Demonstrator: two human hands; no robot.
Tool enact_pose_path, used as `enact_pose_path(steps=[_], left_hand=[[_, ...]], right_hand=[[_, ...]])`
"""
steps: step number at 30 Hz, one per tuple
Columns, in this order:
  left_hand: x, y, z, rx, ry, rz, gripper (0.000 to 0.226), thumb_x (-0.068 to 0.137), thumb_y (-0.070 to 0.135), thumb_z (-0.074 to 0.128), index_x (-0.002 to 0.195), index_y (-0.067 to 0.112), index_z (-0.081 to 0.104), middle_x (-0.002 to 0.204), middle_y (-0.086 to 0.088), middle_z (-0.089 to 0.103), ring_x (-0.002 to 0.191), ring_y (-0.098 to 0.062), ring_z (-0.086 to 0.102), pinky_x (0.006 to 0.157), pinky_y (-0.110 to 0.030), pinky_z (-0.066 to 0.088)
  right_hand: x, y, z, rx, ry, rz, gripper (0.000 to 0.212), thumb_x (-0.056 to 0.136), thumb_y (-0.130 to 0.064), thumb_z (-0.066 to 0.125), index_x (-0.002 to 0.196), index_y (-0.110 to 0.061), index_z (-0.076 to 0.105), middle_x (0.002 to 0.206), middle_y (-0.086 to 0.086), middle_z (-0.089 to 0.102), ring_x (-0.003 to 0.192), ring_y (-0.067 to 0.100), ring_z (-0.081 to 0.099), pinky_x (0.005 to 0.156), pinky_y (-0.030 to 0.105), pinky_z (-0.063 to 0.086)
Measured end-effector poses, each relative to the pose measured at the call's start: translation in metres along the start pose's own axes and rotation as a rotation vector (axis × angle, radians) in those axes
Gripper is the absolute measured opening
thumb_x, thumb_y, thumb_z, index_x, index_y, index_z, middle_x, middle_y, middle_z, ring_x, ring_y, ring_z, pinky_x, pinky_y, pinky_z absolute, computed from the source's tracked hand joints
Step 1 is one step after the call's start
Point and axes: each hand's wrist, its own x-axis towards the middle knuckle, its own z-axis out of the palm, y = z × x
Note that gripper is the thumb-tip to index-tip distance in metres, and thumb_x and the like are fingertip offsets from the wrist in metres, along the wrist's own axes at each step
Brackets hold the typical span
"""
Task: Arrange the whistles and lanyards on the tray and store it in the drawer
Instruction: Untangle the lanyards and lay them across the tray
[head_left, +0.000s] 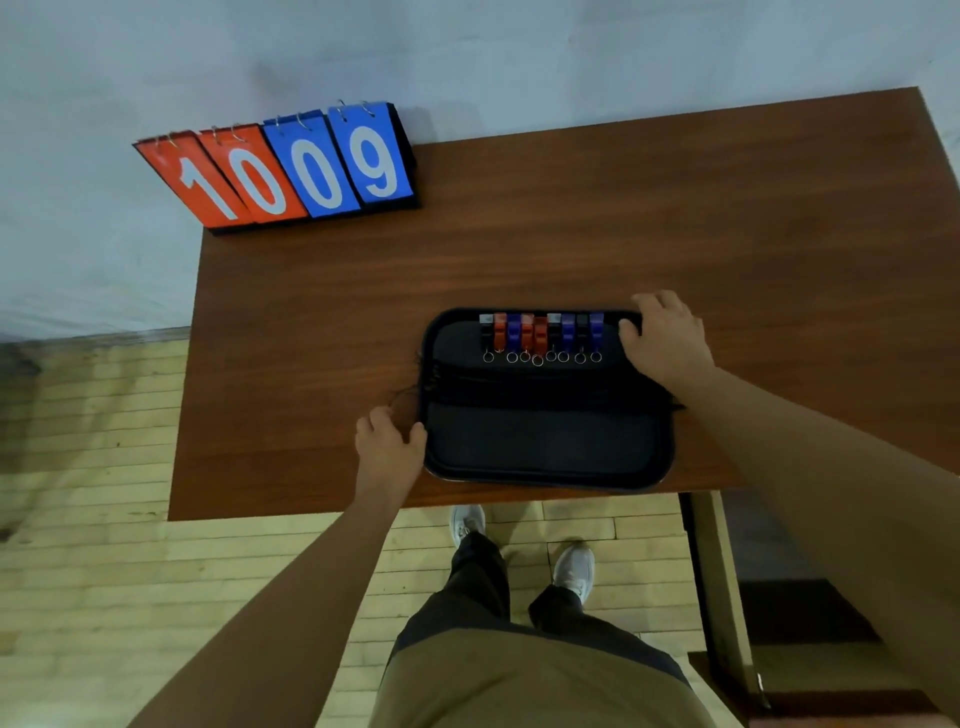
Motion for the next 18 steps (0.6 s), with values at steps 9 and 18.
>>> enact_pose_path(steps=[9, 18], left_hand=[[-0.003, -0.007, 0.009, 0.007, -0.201, -0.165, 0.057, 0.097, 0.048, 0.050, 0.138, 0.009, 0.044, 0.119, -0.011, 0.062, 0.096, -0.022, 0.066, 0.076, -0.034, 0.052], [0.017, 0.013, 0.009, -0.243, -0.121, -0.226, 0.056, 0.094, 0.046, 0.054, 0.136, 0.010, 0.047, 0.117, -0.005, 0.061, 0.102, -0.024, 0.062, 0.092, -0.043, 0.054]], right_hand=[[0.011, 0.000, 0.014, 0.063, -0.110, 0.022, 0.055, 0.104, -0.041, 0.039, 0.146, -0.005, 0.043, 0.148, 0.017, 0.047, 0.135, 0.035, 0.045, 0.110, 0.050, 0.039], [0.001, 0.014, 0.014, 0.091, -0.110, 0.082, 0.052, 0.105, -0.040, 0.037, 0.146, -0.008, 0.043, 0.148, 0.013, 0.046, 0.136, 0.033, 0.043, 0.110, 0.052, 0.038]])
